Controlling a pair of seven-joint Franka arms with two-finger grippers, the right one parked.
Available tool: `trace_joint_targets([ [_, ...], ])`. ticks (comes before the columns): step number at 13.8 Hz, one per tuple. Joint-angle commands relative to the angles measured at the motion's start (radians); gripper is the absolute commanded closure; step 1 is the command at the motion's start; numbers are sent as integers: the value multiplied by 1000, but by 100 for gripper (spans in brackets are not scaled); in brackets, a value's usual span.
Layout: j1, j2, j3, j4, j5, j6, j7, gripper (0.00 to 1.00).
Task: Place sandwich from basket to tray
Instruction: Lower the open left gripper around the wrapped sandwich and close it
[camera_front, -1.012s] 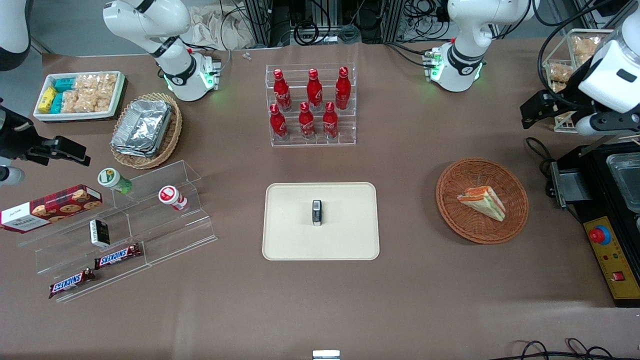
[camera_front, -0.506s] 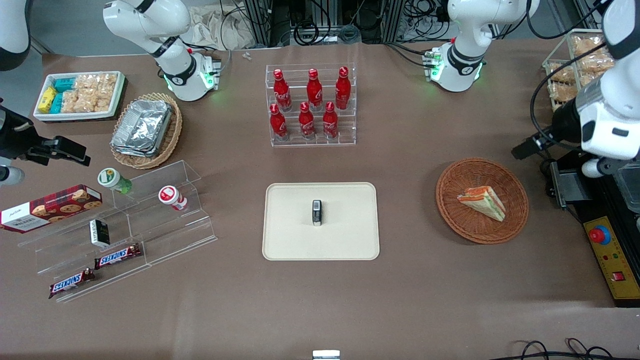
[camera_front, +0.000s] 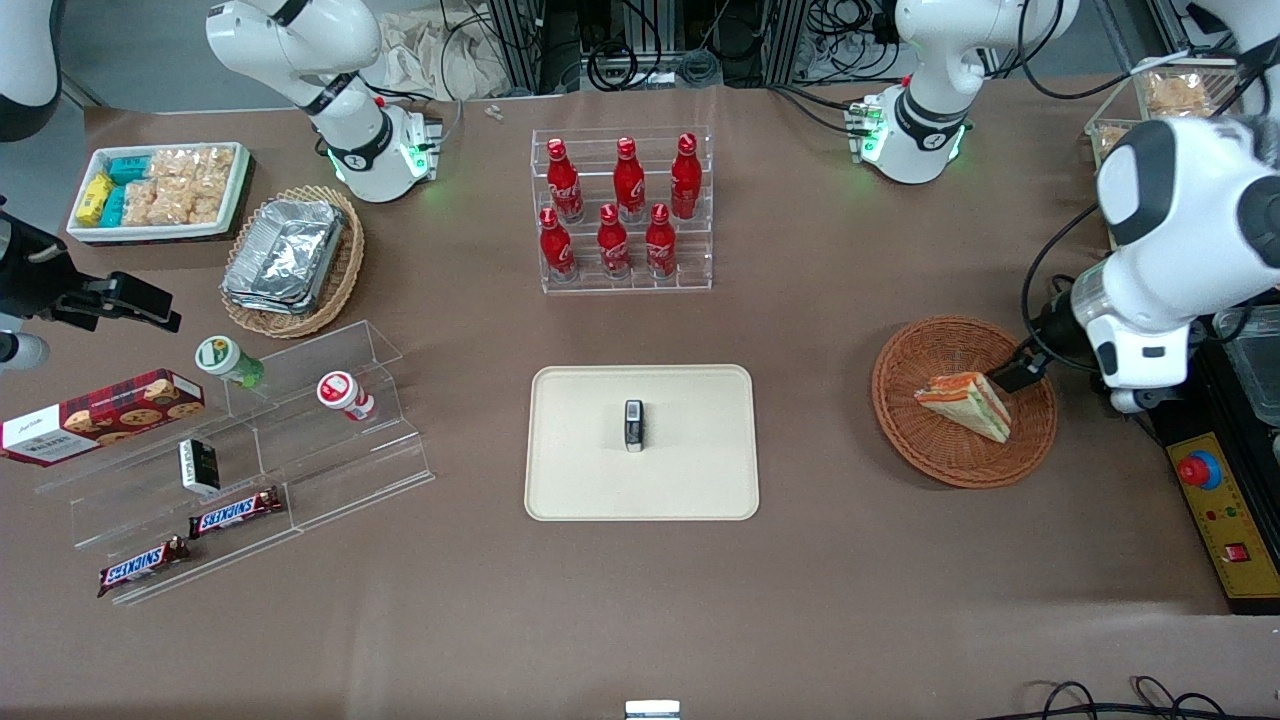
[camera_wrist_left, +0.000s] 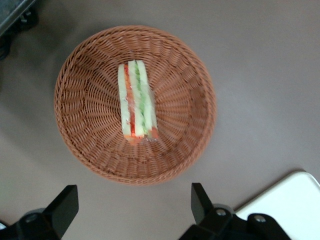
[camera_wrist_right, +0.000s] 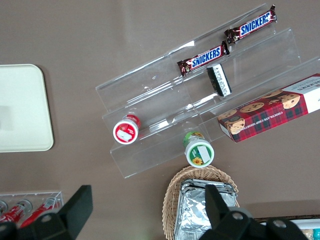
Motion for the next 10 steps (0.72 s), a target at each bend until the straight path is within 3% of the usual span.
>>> trace_joint_targets([
  [1,4,-23,33,-146,-9,149,-30,0],
  [10,0,195,35,-182,-3,375,-44,0],
])
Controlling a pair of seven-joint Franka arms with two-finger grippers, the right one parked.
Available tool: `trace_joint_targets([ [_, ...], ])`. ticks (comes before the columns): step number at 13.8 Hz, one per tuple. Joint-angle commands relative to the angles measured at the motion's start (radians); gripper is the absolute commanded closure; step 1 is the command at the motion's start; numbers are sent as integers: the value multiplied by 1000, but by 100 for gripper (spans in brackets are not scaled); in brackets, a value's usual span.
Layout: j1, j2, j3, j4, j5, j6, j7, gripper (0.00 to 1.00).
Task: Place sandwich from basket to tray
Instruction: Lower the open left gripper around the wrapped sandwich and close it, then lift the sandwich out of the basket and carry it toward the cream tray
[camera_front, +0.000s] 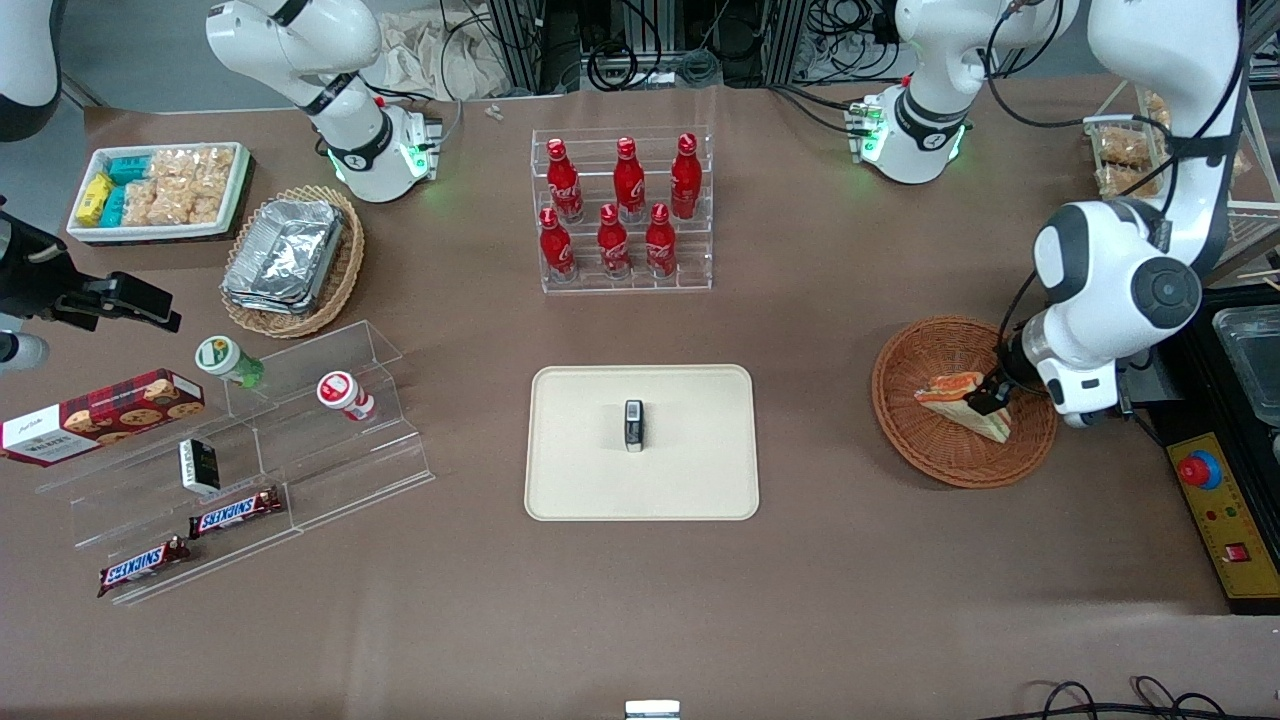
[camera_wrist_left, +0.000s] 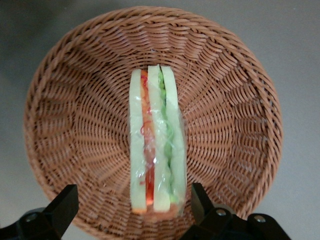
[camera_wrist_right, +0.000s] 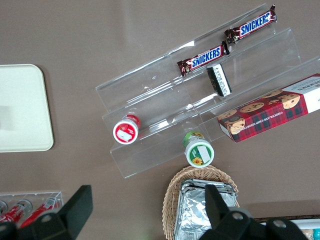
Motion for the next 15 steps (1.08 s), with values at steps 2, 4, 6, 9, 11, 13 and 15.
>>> trace_joint_targets([
  [2,-4,77,-2,-9,1,99,-18,0],
  [4,-5,94,-2,-4,-1,113,-19,56],
  [6,-5,84,-3,-1,-2,113,-19,100],
  [9,-10,15,-5,-3,1,86,-6,100],
  [11,-12,-74,-14,18,8,-38,19,100],
  [13,-12,-154,-72,60,8,-166,121,100],
  [15,-12,-180,-155,101,8,-226,220,100],
])
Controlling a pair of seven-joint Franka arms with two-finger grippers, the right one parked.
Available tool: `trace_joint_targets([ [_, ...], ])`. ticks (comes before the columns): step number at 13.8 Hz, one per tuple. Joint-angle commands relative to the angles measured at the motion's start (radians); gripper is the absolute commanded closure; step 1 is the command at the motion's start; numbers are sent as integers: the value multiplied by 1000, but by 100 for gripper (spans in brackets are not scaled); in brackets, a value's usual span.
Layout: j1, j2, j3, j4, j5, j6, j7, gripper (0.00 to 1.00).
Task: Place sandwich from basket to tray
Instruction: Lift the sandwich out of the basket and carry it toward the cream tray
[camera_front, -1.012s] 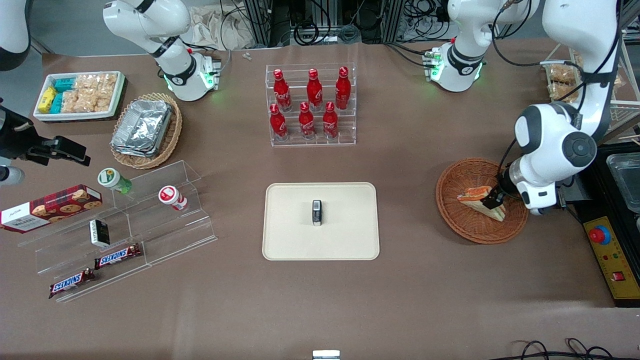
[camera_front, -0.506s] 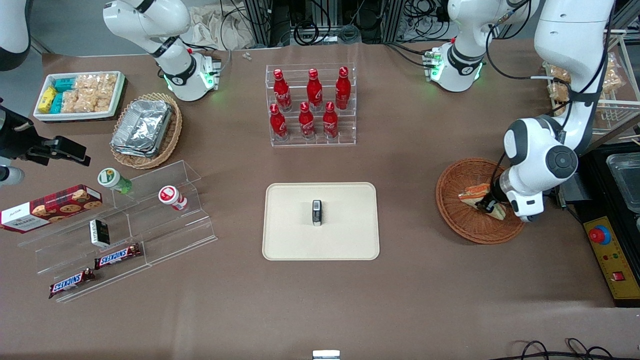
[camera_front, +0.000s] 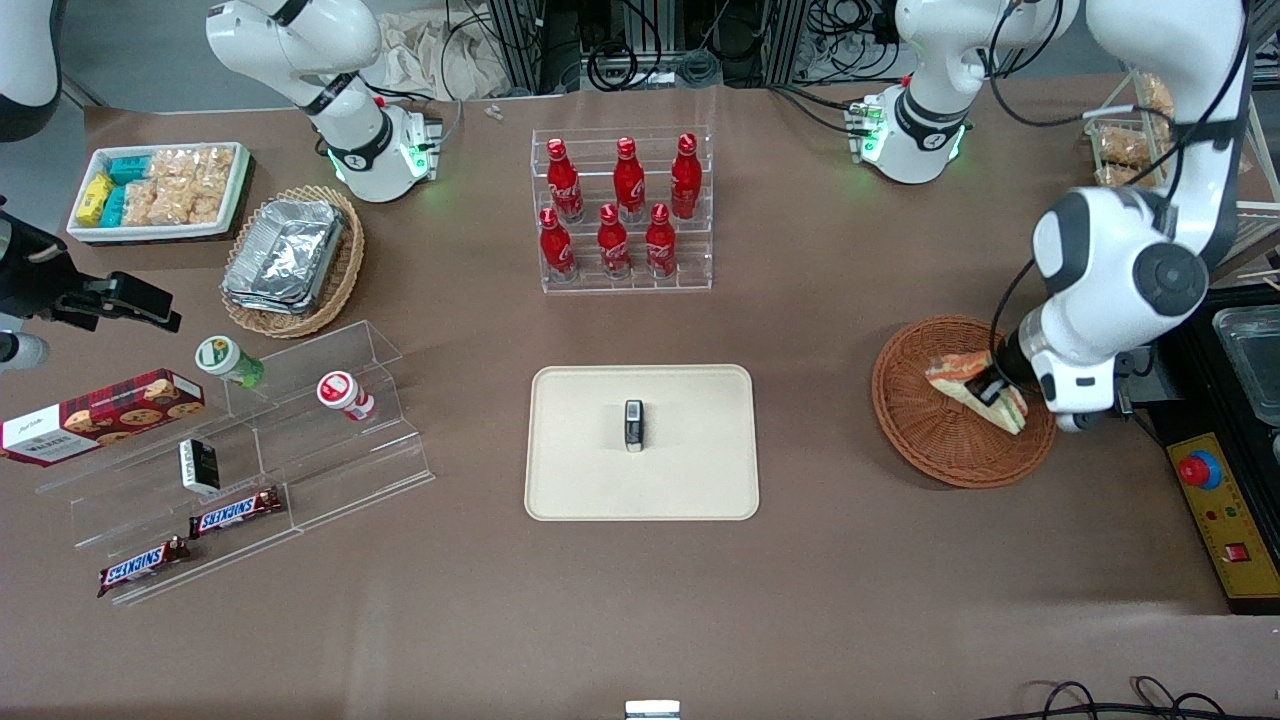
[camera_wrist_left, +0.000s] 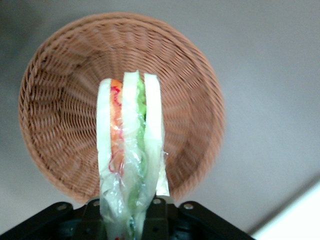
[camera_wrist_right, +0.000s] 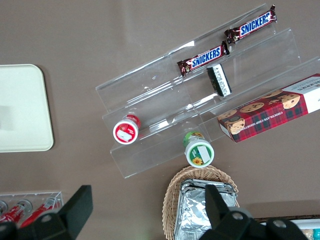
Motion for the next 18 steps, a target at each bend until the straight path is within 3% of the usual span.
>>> trace_joint_targets([
  [1,-1,-39,-124,41,4,-55,109,100],
  [5,0,78,-357,131,78,59,155,100],
  [6,2,128,-409,156,117,88,161,100],
  [8,2,237,-474,196,280,161,141,100],
  [15,-30,489,-511,319,368,214,160,100],
  [18,-35,530,-511,346,371,217,158,100],
])
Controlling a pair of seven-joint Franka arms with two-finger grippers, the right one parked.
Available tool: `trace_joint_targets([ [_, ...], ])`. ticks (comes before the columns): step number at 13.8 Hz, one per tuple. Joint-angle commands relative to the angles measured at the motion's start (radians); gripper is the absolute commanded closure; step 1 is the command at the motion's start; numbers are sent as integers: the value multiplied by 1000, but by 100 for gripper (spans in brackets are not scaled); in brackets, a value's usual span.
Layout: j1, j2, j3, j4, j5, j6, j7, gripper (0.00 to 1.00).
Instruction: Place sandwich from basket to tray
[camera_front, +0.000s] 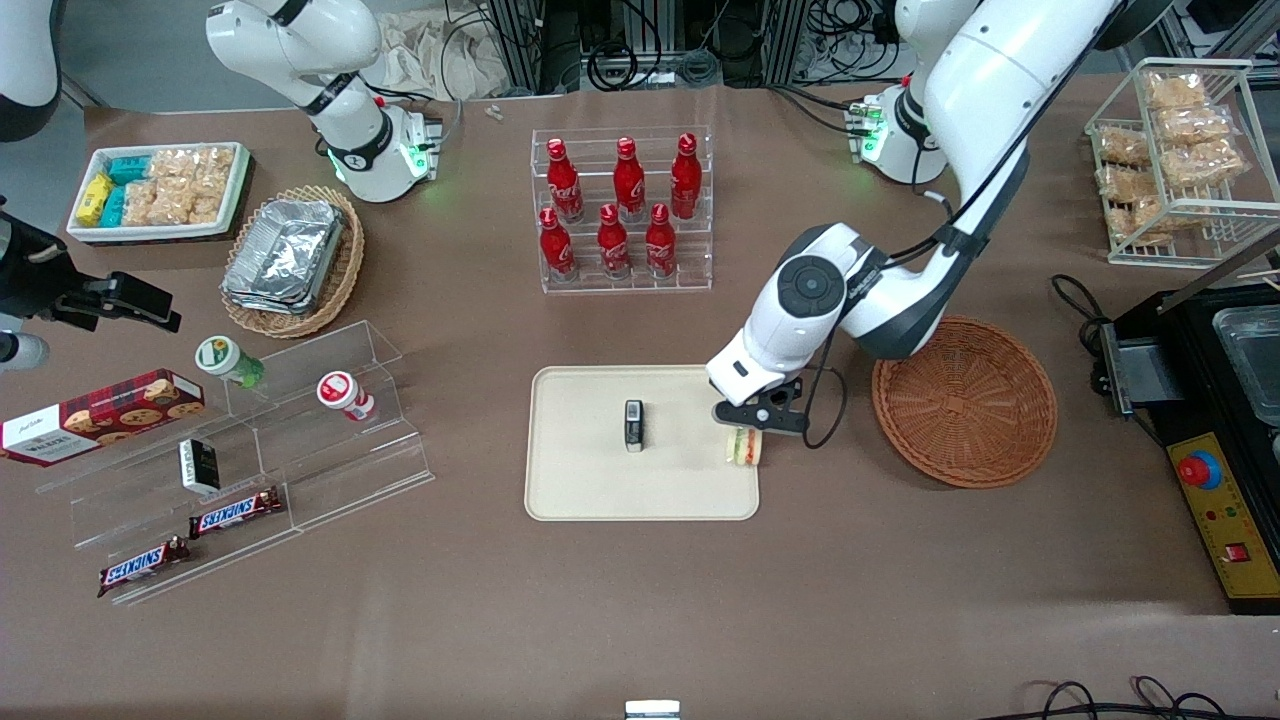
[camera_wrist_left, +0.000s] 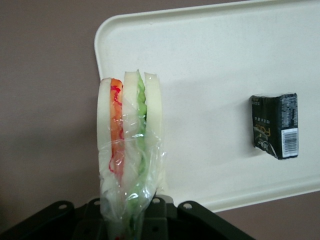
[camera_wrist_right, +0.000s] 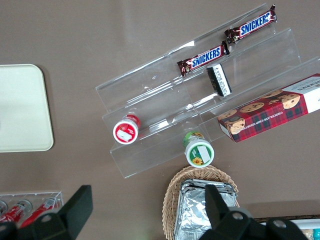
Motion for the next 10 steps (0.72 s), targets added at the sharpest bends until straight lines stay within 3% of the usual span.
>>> trace_joint_targets([
  [1,-12,56,-8,68,25,-6,4,100],
  [4,-27,98,-7,88,28,-4,1,100],
  [7,-27,122,-4,88,84,-4,-7,97],
  [8,-27,129,-2,88,88,-4,-7,91],
  [9,-27,130,-2,88,88,-4,-7,62],
  [10,-26,130,-2,88,88,-4,-7,19],
])
